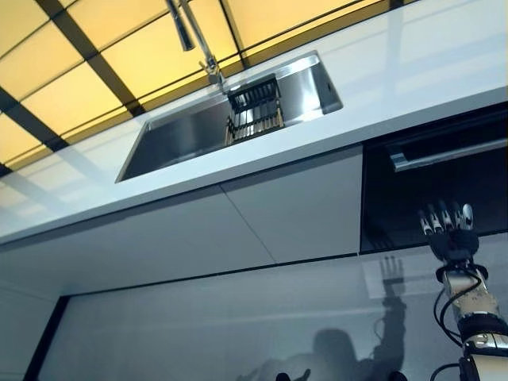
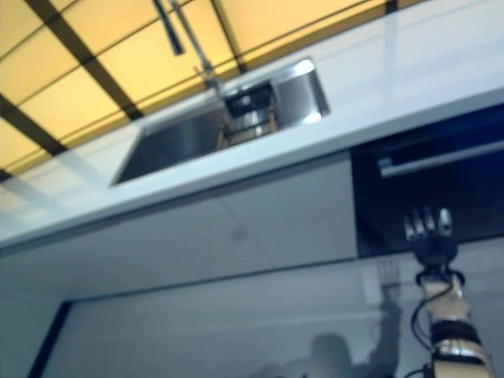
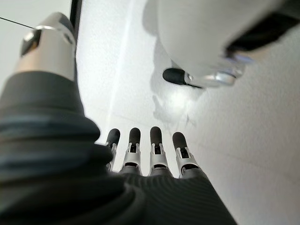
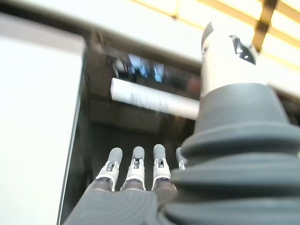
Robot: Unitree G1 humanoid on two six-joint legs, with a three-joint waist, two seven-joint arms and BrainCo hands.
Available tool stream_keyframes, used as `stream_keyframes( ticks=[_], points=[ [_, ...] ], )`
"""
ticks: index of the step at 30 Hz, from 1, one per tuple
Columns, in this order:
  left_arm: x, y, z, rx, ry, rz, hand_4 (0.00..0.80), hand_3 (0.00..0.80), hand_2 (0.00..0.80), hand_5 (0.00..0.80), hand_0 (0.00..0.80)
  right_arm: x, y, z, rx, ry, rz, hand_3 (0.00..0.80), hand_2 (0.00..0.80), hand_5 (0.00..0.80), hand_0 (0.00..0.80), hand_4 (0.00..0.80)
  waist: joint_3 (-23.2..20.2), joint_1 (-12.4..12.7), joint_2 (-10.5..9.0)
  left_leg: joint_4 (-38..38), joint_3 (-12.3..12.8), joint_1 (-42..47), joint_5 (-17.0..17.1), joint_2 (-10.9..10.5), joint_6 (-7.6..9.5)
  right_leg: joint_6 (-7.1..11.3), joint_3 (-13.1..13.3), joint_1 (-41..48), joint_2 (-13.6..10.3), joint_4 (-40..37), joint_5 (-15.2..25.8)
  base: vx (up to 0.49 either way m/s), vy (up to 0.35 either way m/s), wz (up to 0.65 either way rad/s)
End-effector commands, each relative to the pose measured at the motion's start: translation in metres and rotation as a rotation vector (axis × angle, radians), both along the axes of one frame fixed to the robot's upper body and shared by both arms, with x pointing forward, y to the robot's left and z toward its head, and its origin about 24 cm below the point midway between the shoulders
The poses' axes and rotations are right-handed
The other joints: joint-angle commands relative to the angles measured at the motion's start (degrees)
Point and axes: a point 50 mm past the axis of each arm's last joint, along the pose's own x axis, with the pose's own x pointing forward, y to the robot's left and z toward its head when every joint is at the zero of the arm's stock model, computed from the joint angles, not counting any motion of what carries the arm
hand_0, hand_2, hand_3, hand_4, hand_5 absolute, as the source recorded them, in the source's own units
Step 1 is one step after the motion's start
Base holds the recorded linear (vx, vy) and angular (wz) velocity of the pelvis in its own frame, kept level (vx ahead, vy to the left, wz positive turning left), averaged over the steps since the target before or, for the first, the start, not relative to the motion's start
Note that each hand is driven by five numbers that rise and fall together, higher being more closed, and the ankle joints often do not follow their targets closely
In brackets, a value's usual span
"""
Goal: Take plates into dishwasher
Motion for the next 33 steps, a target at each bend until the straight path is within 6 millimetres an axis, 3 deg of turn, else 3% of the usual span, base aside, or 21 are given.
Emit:
stream_keyframes(
  ticks=[1, 4, 8, 10, 14, 17, 21, 25, 33],
  points=[
    [0.030, 0.042, 0.014, 0.133, -0.035, -0.002, 0.000, 0.000, 0.000, 0.000, 0.000, 0.024, 0.018, 0.057, -0.025, -0.195, 0.030, 0.000, 0.000, 0.000, 0.000, 0.000, -1.4, 3.0, -5.81, 0.7, -0.8, -1.6, 0.8, -0.9, 1.55, -5.83, -1.6, -2.1, 2.6, 8.9, -5.2, -0.004, -0.112, 0.03],
    [0.031, 0.049, 0.015, 0.153, -0.030, 0.011, 0.000, 0.000, 0.000, 0.000, 0.000, 0.025, 0.020, 0.052, -0.040, -0.135, 0.032, 0.000, 0.000, 0.000, 0.000, 0.000, -2.1, 3.3, -7.55, 0.5, -0.9, -1.5, 0.8, -0.2, 1.49, -5.76, -1.9, -1.7, 3.1, 8.6, -4.9, 0.032, -0.114, 0.05],
    [0.028, 0.055, 0.016, 0.176, -0.027, 0.017, 0.000, 0.000, 0.000, 0.000, 0.000, 0.022, 0.020, 0.026, -0.020, -0.012, 0.018, 0.000, 0.000, 0.000, 0.000, 0.000, -3.3, 3.6, -9.61, 0.1, -1.1, -1.0, 0.7, 0.4, 1.59, -5.57, -2.0, -0.6, 3.8, 7.4, -4.3, 0.050, -0.100, 0.11],
    [0.025, 0.061, 0.016, 0.202, -0.020, 0.011, 0.000, 0.000, 0.000, 0.000, 0.000, 0.012, 0.016, -0.012, -0.023, 0.130, 0.008, 0.000, 0.000, 0.000, 0.000, 0.000, -4.5, 4.1, -11.50, -0.3, -1.4, -0.6, 0.4, 0.9, 1.64, -5.28, -2.3, 0.5, 4.2, 6.1, -3.6, 0.086, -0.155, 0.04],
    [0.024, 0.065, 0.017, 0.221, -0.008, 0.015, 0.000, 0.000, 0.000, 0.000, 0.000, -0.012, 0.012, -0.067, -0.069, 0.374, -0.004, 0.000, 0.000, 0.000, 0.000, 0.000, -6.4, 3.9, -13.30, -0.7, -1.6, 0.1, 0.3, 1.4, 1.65, -4.92, -2.0, 2.1, 4.9, 4.1, -2.8, 0.090, -0.070, 0.09],
    [0.024, 0.068, 0.017, 0.235, 0.003, 0.023, 0.000, 0.000, 0.000, 0.000, 0.000, -0.041, 0.015, -0.117, -0.157, 0.627, 0.010, 0.000, 0.000, 0.000, 0.000, 0.000, -7.8, 3.7, -14.48, -0.7, -1.3, 0.5, 0.2, 1.7, 1.68, -4.55, -1.5, 3.4, 5.4, 2.2, -1.9, 0.090, -0.028, 0.00],
    [0.024, 0.069, 0.017, 0.250, 0.023, 0.030, 0.000, 0.000, 0.000, 0.000, 0.000, -0.083, 0.014, -0.162, -0.299, 0.898, 0.052, 0.000, 0.000, 0.000, 0.000, 0.000, -9.2, 3.5, -15.79, -0.7, -0.6, 1.2, 0.0, 1.9, 1.76, -4.32, -0.7, 4.6, 5.9, 0.6, -1.1, 0.049, 0.009, -0.01],
    [0.023, 0.071, 0.016, 0.263, 0.043, 0.016, 0.000, 0.000, 0.000, 0.000, 0.000, -0.113, 0.023, -0.191, -0.411, 1.059, 0.095, 0.000, 0.000, 0.000, 0.000, 0.000, -10.5, 3.2, -16.66, -0.7, 0.3, 1.9, -0.3, 2.1, 1.87, -4.23, 0.0, 5.1, 6.2, 0.1, -0.8, 0.053, 0.044, -0.07],
    [0.018, 0.066, 0.012, 0.255, 0.089, 0.019, 0.000, 0.000, 0.000, 0.000, 0.000, -0.139, 0.052, -0.220, -0.602, 1.218, 0.178, 0.000, 0.000, 0.000, 0.000, 0.000, -12.7, 2.3, -17.67, -0.7, 2.1, 3.2, -1.2, 1.9, 2.32, -4.10, 1.2, 5.5, 6.6, -0.2, -0.8, 0.044, 0.055, -0.09]
  ],
)
